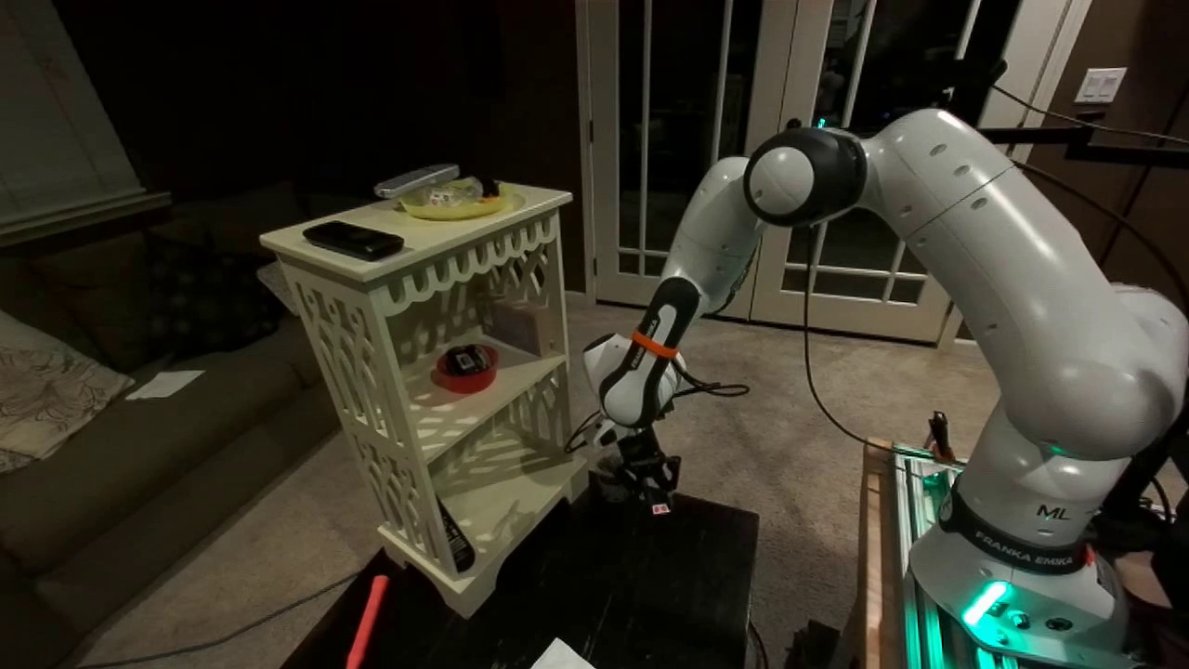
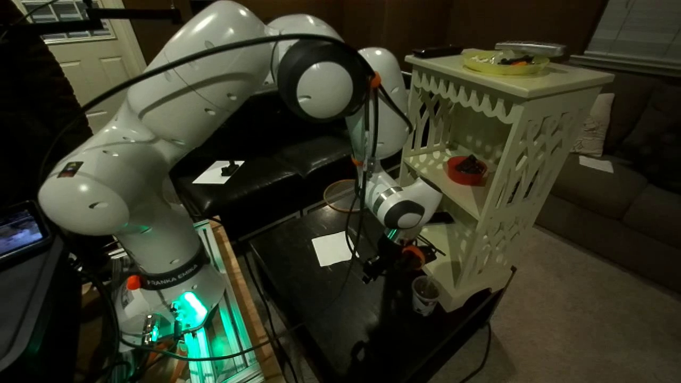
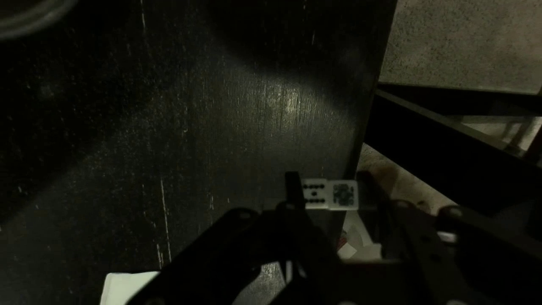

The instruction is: Put the white object on the white plate on top of the shelf.

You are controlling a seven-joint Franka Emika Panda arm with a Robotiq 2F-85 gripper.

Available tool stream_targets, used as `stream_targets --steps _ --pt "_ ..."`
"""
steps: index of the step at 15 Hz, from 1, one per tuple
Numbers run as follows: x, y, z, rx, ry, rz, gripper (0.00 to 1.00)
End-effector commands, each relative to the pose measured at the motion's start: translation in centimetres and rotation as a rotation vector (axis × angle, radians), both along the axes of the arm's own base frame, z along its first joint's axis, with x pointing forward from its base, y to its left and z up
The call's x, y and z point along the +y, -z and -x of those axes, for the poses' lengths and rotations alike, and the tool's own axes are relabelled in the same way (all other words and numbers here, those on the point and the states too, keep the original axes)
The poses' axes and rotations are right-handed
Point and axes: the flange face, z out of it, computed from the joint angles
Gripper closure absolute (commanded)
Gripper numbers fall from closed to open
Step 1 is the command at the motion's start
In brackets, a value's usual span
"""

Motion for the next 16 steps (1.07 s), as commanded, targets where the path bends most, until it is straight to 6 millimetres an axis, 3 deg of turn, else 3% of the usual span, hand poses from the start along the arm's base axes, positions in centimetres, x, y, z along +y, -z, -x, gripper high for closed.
stream_targets --steps 1,2,4,7,12,16 --pt "-0.1 -0.4 0.0 -0.002 0.005 0.000 0.64" --pt "-0.1 -0.6 0.1 -0.002 0.004 0.000 0.89" --pt "-0.8 -1.0 -0.2 0.037 0.041 -0.053 0.89" --pt "-3.5 -2.3 -0.4 0.105 0.055 -0.128 0.89" --pt "-11.3 -6.0 -0.6 0.137 0.107 -0.239 0.89" --pt "-17.4 -9.4 -1.4 0.160 0.314 -0.318 0.89"
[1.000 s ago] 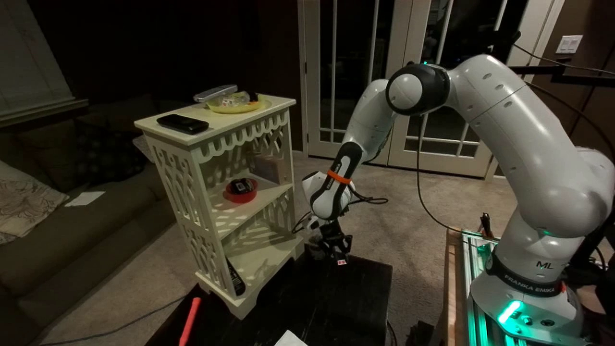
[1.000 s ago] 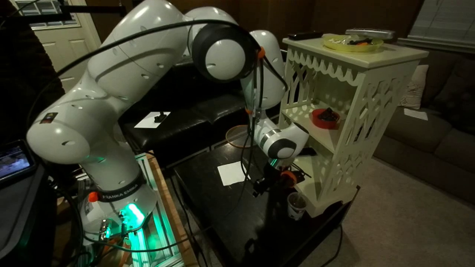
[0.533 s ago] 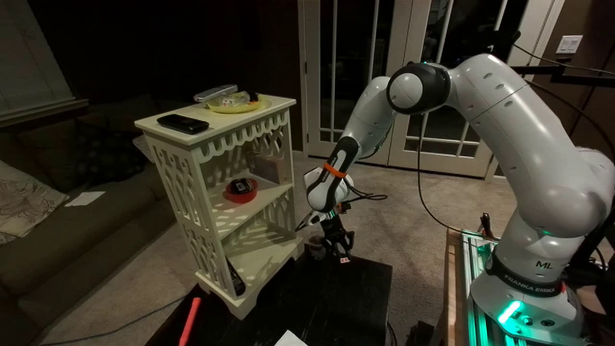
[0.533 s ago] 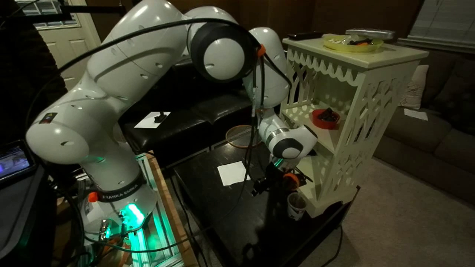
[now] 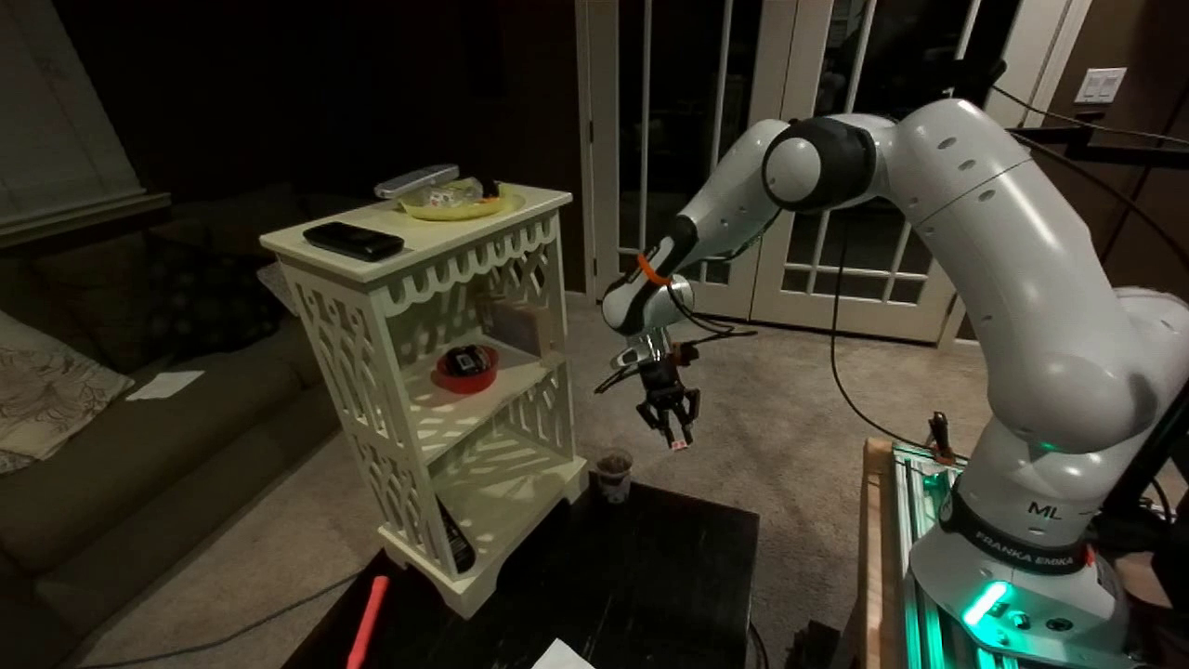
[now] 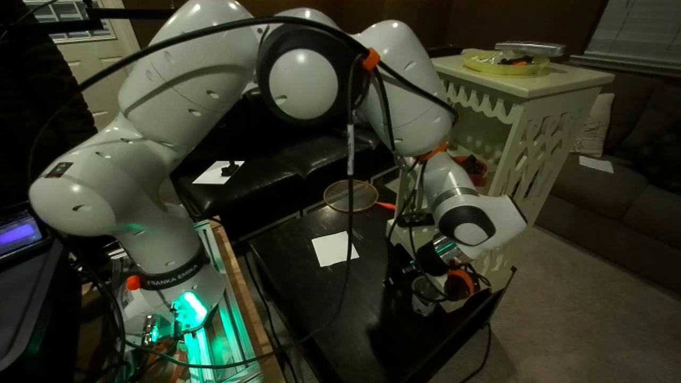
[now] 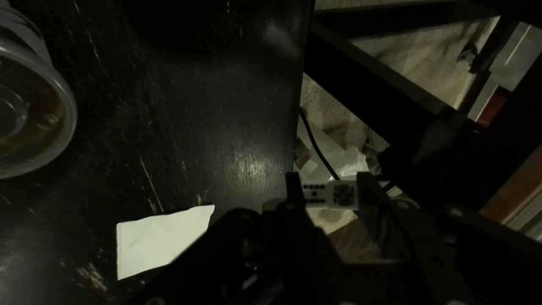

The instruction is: Put the white object on the white plate on top of the shelf.

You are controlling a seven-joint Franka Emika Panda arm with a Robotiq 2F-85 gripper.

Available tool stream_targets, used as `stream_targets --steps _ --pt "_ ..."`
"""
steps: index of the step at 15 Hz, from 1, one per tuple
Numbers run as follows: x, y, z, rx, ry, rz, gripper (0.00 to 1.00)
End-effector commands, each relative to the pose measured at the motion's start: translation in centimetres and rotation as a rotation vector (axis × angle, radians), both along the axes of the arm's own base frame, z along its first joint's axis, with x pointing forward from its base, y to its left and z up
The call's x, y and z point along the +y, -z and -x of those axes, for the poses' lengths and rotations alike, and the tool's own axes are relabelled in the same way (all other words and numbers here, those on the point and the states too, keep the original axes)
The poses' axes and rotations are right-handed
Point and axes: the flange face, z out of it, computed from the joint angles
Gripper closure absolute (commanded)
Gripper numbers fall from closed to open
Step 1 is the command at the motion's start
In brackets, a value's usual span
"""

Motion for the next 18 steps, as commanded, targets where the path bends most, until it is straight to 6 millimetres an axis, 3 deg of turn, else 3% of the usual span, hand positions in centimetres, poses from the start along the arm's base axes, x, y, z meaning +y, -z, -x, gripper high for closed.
stream_targets --steps 1,3,4,6,7,12,16,18 --pt "-4.1 -3.3 -1.3 0.031 0.172 -0.087 0.89" --pt "-5.2 -4.2 -2.1 0.020 0.235 -0.097 0.89" --pt "-4.9 -4.0 -0.9 0.018 0.182 -0.077 0.64" --pt "-5.6 -4.8 -1.5 0.004 0.209 -0.079 0.64" --pt "-5.6 -4.7 -1.7 0.004 0.211 -0.079 0.89" --pt "-6.9 -9.4 -4.3 0.035 0.449 -0.199 0.89" --pt "-10.3 -14.5 -6.0 -0.044 0.594 -0.269 0.89" --pt "-12.8 -17.4 -5.6 -0.117 0.558 -0.262 0.89"
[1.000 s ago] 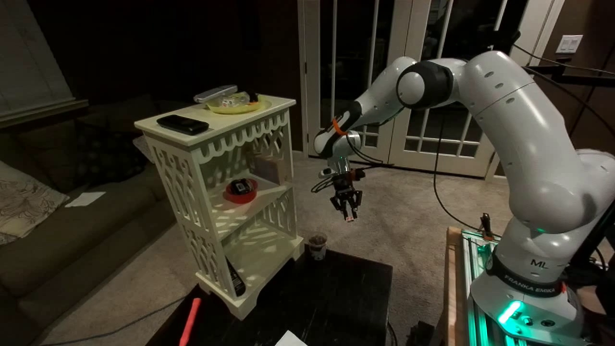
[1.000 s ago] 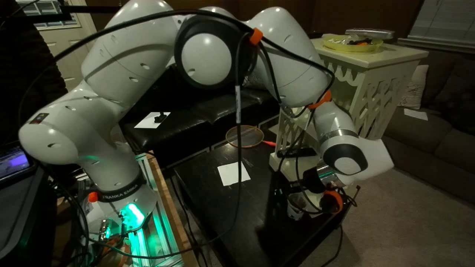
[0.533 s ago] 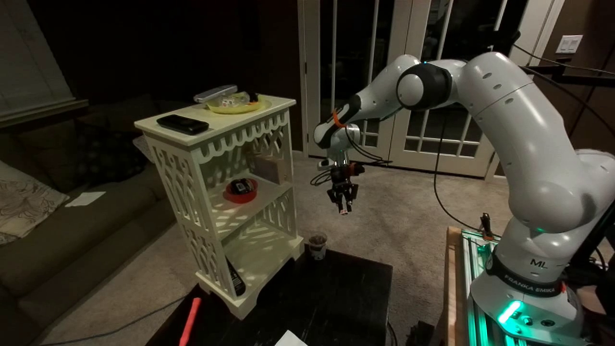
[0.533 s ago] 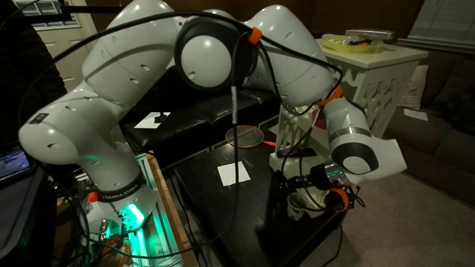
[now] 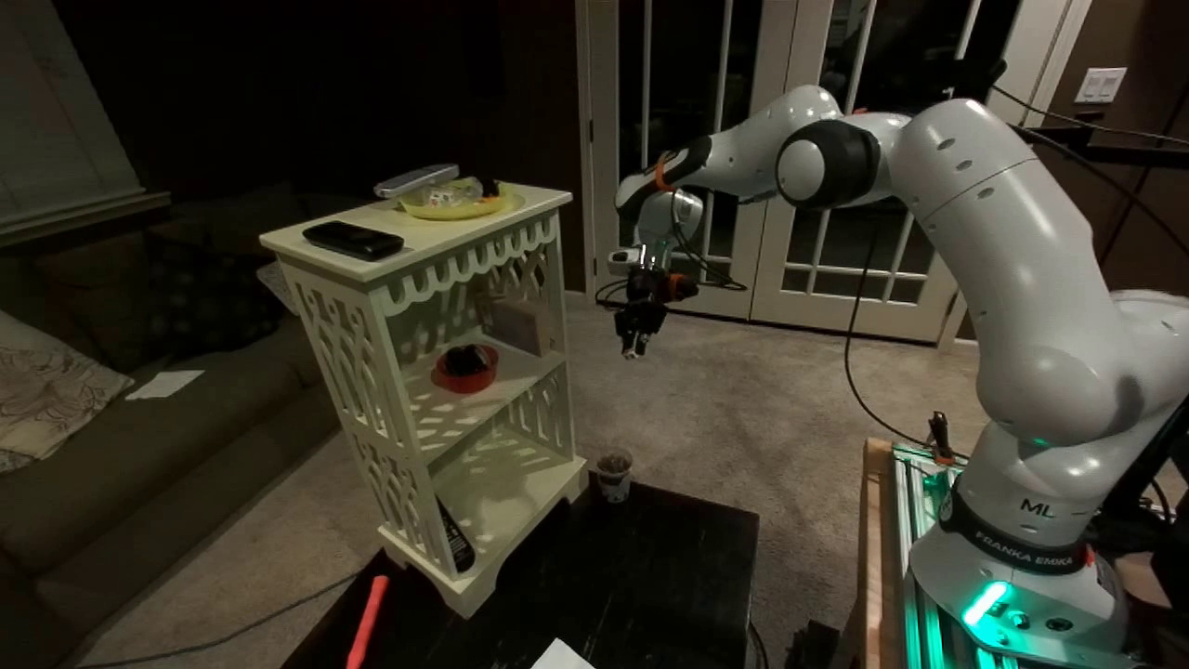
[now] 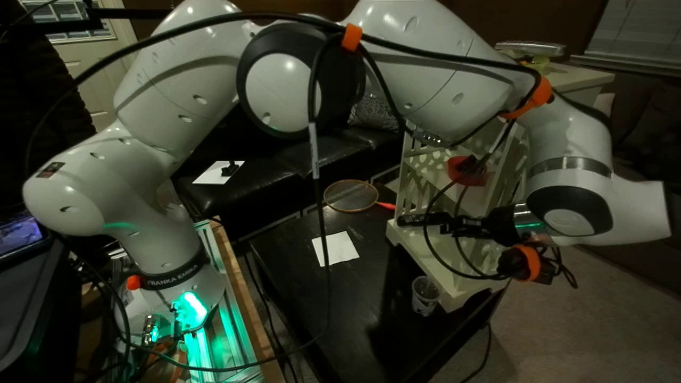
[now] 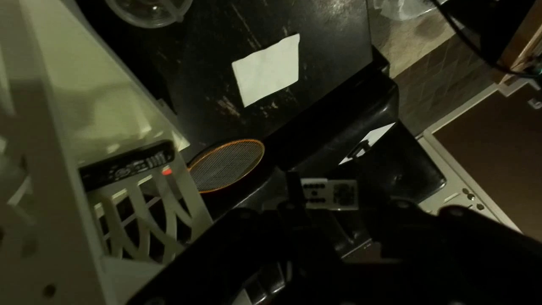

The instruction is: Put the white object on the white plate on top of the shelf.

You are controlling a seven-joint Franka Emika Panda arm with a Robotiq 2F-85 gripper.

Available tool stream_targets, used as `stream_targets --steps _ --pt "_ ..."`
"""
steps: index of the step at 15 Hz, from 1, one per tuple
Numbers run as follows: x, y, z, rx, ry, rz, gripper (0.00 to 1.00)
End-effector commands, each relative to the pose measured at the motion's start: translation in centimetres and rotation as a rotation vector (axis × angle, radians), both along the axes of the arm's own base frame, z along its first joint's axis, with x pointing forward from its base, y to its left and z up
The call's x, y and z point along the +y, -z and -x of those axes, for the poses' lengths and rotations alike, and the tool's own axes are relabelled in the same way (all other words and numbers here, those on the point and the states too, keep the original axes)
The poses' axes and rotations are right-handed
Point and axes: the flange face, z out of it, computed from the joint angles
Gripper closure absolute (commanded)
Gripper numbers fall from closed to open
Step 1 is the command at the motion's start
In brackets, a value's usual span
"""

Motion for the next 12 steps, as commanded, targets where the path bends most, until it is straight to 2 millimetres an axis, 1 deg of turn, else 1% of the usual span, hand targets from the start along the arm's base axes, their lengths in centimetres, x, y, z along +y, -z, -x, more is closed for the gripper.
stream_targets --steps 1,3,5,7,9,10,12 --pt "-4.2 -4.8 0.4 -0.107 0.006 0.006 0.89" --pt "-7.0 -7.7 2.0 -0.235 -0.012 0.070 0.89" --pt "-9.2 -10.5 3.5 -0.334 -0.020 0.101 0.89" --pt "-11.0 -13.4 5.2 -0.405 0.021 0.081 0.89" --pt "-12.1 -15.9 6.5 -0.430 0.090 0.010 0.89" --pt "-12.4 -17.4 7.6 -0.429 0.117 -0.029 0.89" --pt "-12.9 -19.1 8.7 -0.408 0.157 -0.126 0.89"
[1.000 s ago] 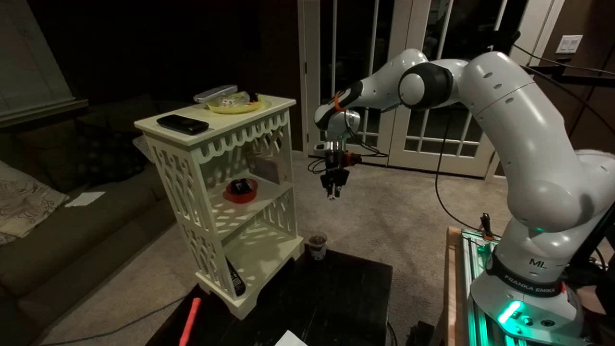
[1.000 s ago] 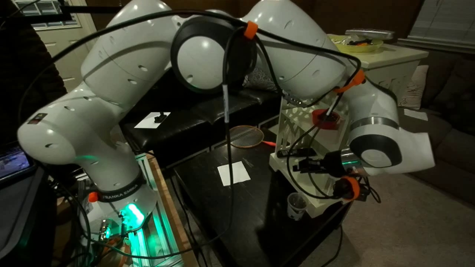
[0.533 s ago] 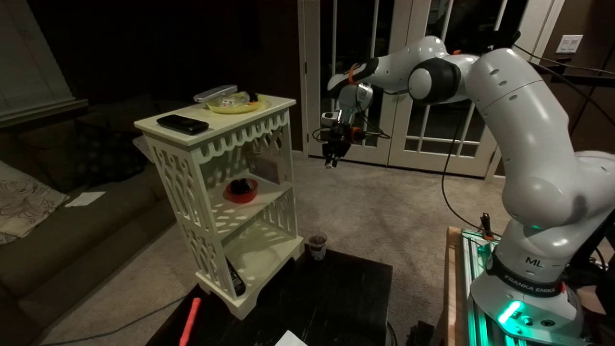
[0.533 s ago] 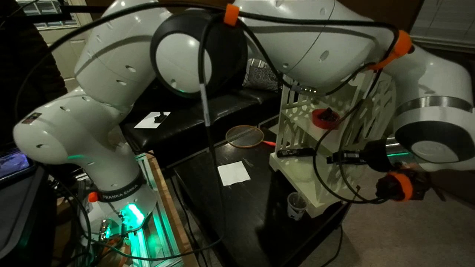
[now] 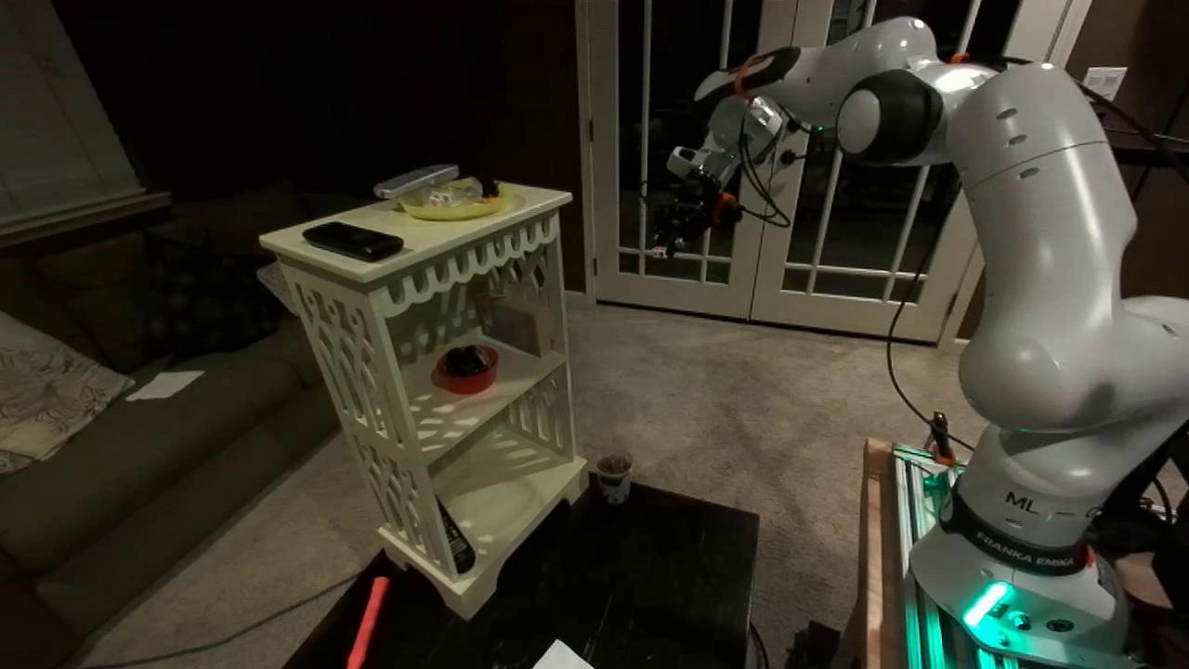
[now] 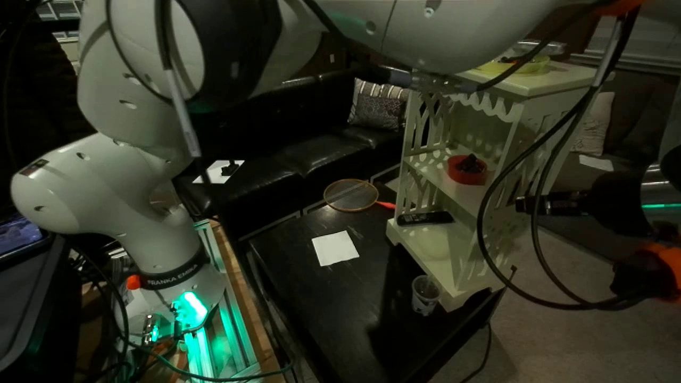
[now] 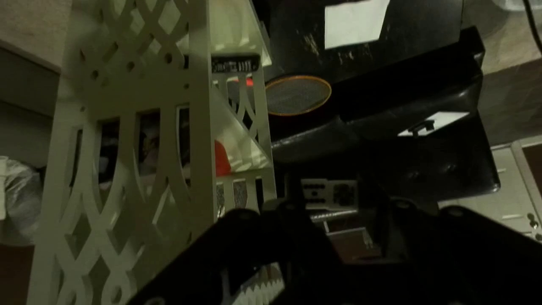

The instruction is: Put the white object on the white plate on top of the shelf.

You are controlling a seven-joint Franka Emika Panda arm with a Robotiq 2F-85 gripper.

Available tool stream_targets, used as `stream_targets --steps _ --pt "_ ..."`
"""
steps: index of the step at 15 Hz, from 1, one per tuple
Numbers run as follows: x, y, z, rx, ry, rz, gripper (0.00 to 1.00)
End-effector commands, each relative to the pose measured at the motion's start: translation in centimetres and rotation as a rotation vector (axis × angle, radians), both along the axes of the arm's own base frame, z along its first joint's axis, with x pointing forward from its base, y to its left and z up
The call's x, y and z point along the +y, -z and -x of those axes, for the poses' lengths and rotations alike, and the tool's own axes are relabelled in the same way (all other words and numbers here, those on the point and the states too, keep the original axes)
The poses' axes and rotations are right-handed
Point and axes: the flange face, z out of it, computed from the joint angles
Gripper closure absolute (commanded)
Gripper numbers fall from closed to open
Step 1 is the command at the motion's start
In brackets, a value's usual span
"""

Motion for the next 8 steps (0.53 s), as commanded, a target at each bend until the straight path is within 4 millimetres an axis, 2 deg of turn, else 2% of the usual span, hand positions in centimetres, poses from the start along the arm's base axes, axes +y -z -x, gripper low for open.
stream_targets --steps 1,4,8 --pt "-0.3 -3.5 1.9 0.013 0.039 -0.186 0.89" --pt "0.0 -4.5 2.4 0.071 0.049 -0.338 0.89" --pt "1.2 -4.8 1.9 0.138 0.089 -0.532 0.89"
